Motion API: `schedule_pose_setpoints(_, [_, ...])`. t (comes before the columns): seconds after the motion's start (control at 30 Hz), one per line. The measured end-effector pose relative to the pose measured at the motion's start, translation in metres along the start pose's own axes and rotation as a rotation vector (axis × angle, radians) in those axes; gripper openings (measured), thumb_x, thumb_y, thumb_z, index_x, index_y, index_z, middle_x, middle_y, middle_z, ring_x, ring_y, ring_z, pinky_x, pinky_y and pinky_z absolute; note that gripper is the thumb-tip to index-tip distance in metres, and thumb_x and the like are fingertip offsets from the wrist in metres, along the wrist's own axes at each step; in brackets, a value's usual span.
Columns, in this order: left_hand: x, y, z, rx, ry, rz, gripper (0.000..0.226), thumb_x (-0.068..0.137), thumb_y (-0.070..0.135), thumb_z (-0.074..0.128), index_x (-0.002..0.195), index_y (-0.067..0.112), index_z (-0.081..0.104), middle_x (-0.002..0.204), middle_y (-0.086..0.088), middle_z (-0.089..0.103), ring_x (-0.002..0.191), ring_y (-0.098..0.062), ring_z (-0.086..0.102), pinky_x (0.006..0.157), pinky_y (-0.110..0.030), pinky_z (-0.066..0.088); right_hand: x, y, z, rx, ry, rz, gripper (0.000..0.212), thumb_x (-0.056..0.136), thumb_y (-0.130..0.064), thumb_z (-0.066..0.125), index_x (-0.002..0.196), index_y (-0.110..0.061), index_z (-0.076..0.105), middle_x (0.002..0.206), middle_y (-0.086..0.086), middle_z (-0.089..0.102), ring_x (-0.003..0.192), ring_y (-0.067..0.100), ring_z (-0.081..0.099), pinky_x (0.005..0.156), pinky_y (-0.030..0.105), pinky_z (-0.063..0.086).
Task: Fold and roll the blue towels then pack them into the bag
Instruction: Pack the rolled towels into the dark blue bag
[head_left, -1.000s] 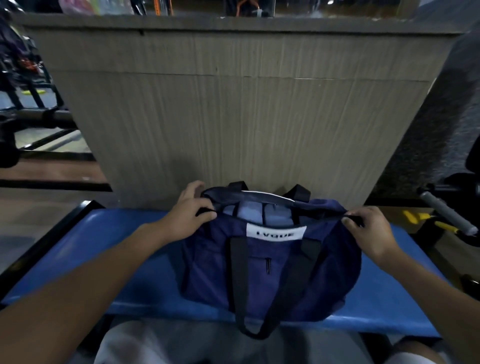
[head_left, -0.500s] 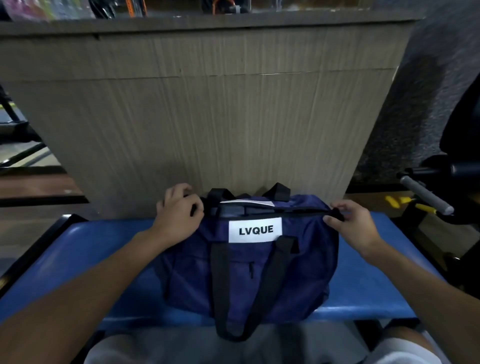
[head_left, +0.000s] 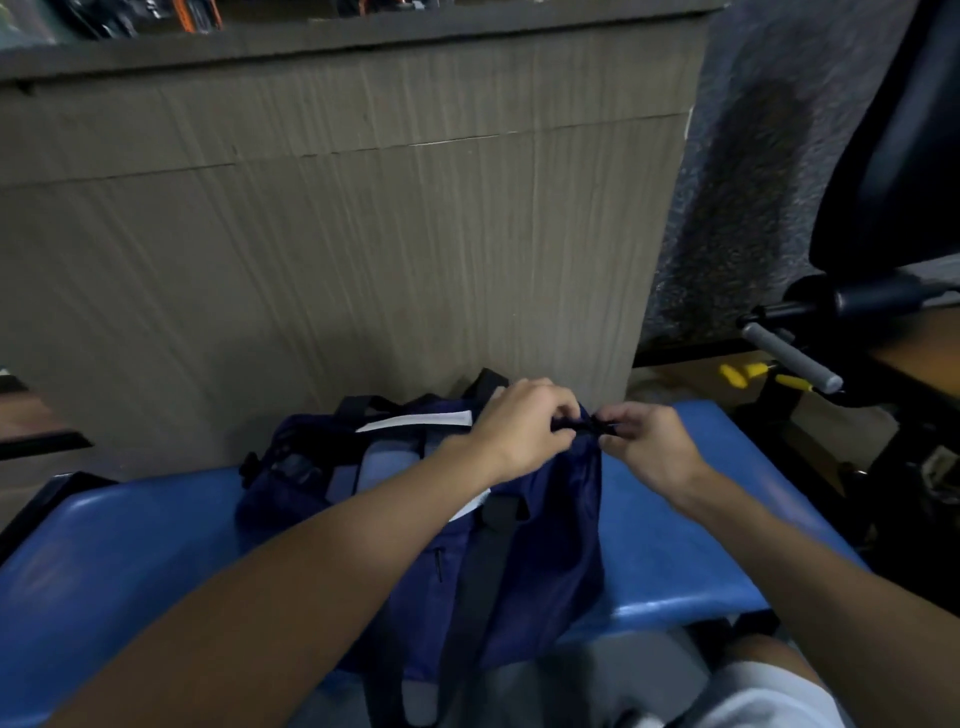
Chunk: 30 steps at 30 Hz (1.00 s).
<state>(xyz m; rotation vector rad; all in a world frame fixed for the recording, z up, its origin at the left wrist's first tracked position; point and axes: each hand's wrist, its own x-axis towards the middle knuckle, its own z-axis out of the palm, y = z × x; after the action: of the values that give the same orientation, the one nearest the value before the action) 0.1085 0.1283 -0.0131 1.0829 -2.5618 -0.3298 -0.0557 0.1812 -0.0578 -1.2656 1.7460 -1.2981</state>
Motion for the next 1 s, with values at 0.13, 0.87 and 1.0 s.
schedule_pose_setpoints(0.13, [0.013,0.004,0.016,0.044,-0.048,0.001,0.025,0.090,0.032,0.065,0.114,0.029,0.067,0.115,0.005,0.058,0.113,-0.018,0.049,0.101,-0.043,0.034,0.007,0.006,-0.009,-0.110,0.030,0.024,0.008,0.084,-0.003,0.070,0.078,-0.006,0.065,0.074,0.013,0.066,0.067,0.018,0.061,0.065,0.029,0.054])
schedule_pose_setpoints(0.87, [0.003,0.014,0.018,-0.186,0.215,-0.311,0.027,0.083,0.024,0.070,0.063,0.006,0.067,0.063,-0.008,0.067,0.061,-0.024,0.065,0.057,-0.041,0.055,0.006,-0.005,0.008,-0.312,-0.030,-0.143,0.003,0.081,-0.009,0.072,0.083,-0.011,0.069,0.074,0.001,0.065,0.071,0.013,0.057,0.060,0.012,0.039])
schedule_pose_setpoints(1.0, [-0.012,-0.001,0.007,-0.136,0.229,-0.390,0.026,0.084,0.029,0.070,0.064,0.013,0.068,0.063,-0.002,0.067,0.062,-0.019,0.065,0.061,-0.038,0.056,0.007,-0.001,0.003,-0.263,0.024,-0.076,0.014,0.082,-0.010,0.073,0.071,-0.013,0.064,0.068,0.001,0.061,0.066,0.012,0.054,0.056,0.012,0.038])
